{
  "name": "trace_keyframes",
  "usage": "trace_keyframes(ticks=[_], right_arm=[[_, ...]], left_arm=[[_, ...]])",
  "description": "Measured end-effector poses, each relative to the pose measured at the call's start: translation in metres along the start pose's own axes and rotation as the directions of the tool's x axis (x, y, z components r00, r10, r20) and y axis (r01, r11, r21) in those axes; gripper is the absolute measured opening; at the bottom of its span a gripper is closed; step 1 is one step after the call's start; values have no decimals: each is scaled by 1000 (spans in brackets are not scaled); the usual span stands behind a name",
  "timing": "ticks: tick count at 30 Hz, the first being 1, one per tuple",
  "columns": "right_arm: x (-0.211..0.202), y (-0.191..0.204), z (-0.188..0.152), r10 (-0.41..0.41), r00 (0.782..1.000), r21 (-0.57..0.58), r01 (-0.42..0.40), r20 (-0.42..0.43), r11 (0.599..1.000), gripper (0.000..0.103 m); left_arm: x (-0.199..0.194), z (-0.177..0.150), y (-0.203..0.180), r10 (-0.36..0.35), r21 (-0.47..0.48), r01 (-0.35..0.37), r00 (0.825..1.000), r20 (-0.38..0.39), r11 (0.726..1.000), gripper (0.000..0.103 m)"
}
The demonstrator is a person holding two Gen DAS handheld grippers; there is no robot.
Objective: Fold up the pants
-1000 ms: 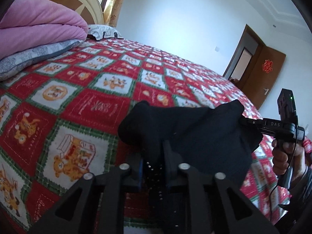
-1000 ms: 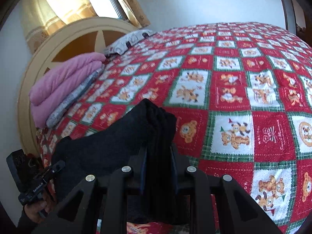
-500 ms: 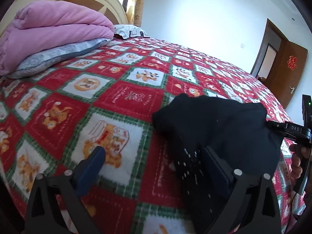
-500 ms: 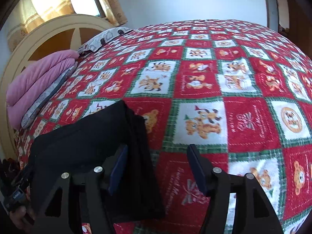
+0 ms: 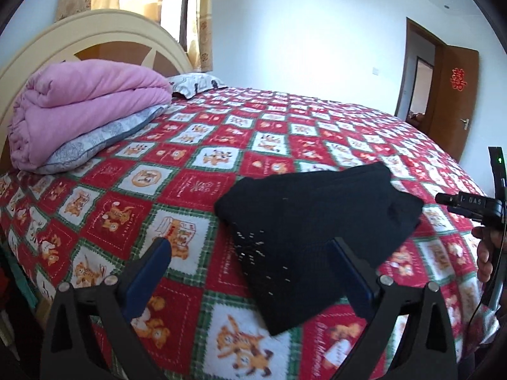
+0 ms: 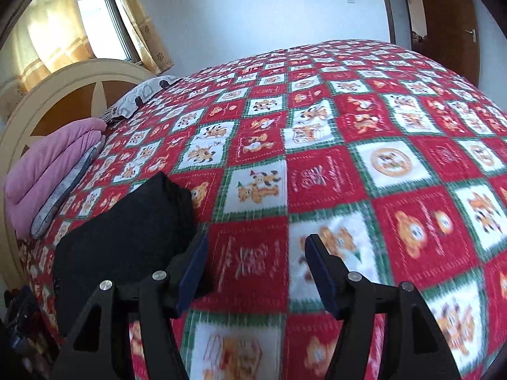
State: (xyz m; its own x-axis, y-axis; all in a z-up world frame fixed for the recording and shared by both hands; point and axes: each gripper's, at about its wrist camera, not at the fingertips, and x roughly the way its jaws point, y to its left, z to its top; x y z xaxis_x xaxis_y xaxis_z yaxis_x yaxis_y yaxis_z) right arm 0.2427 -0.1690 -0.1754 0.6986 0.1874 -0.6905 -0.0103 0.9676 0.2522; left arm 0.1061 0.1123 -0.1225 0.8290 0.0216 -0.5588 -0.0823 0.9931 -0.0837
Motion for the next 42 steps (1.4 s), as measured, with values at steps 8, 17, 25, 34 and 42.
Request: trace_keyframes(ticks=[8,17,25,34,42], right_arm=[[-77,36,-41,37,997,-120,-28,73,992,65],[-156,64,-75,48,979,-214,-5,196,977,65],[-195,75,-80,31,958,-269,49,286,962,66],[-206,76,-80,34,951,-272,53,306,961,68],[-207,79,-81,34,951,-281,57,308,958,69]], left_arm=[[-34,-1,-12,-48,6,48,998,27,999,101],[-62,-3,-28,-89,25,88,994,65,996,101],[-77,-2,-38,-111,43,107,989,96,993,102],[-83,-2,-44,-110,51,105,987,116,993,102],[-87,1,-43,-100,44,95,987,124,994,103]])
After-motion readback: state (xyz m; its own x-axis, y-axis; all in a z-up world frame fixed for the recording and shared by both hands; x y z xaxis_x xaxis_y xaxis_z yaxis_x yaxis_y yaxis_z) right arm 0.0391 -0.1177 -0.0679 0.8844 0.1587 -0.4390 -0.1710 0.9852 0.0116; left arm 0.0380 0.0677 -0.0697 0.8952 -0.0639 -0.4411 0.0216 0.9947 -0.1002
